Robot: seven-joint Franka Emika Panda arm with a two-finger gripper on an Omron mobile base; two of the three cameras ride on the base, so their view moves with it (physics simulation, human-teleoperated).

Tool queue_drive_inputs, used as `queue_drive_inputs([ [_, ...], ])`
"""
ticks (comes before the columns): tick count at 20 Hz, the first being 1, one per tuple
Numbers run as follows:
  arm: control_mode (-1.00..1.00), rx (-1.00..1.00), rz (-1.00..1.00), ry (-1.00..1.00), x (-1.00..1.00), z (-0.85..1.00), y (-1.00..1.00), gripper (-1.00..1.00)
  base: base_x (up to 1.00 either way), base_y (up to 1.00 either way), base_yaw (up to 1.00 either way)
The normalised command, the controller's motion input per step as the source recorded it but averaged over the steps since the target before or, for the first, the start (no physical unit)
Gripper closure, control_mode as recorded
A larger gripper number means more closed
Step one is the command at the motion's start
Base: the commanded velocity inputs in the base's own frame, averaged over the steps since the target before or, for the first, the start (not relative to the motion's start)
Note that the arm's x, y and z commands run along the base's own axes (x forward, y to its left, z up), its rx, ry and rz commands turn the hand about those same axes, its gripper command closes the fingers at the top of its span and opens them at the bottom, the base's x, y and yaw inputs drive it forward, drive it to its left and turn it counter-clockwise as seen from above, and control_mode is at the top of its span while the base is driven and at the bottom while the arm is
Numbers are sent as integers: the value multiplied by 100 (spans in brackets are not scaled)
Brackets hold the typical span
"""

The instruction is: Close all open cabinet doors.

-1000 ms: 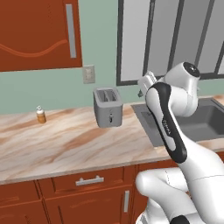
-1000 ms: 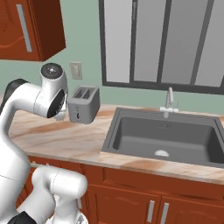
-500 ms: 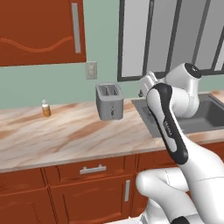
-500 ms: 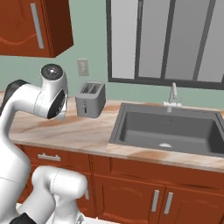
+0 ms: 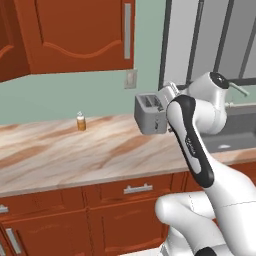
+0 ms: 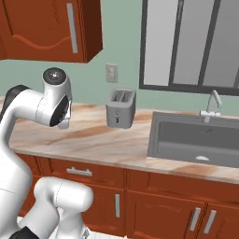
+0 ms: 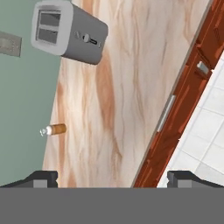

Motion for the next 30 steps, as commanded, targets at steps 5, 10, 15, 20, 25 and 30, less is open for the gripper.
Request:
queue_drive_inputs([
  [5,100,0,0,0,0,0,0,-100,-11,52,0],
  [10,100,0,0,0,0,0,0,-100,-2,50,0],
  [15,100,0,0,0,0,0,0,-100,-4,55,-2],
  [20,100,0,0,0,0,0,0,-100,-3,59,-4],
  [25,100,0,0,0,0,0,0,-100,-10,41,-4],
  [30,100,0,0,0,0,0,0,-100,-25,42,-1],
])
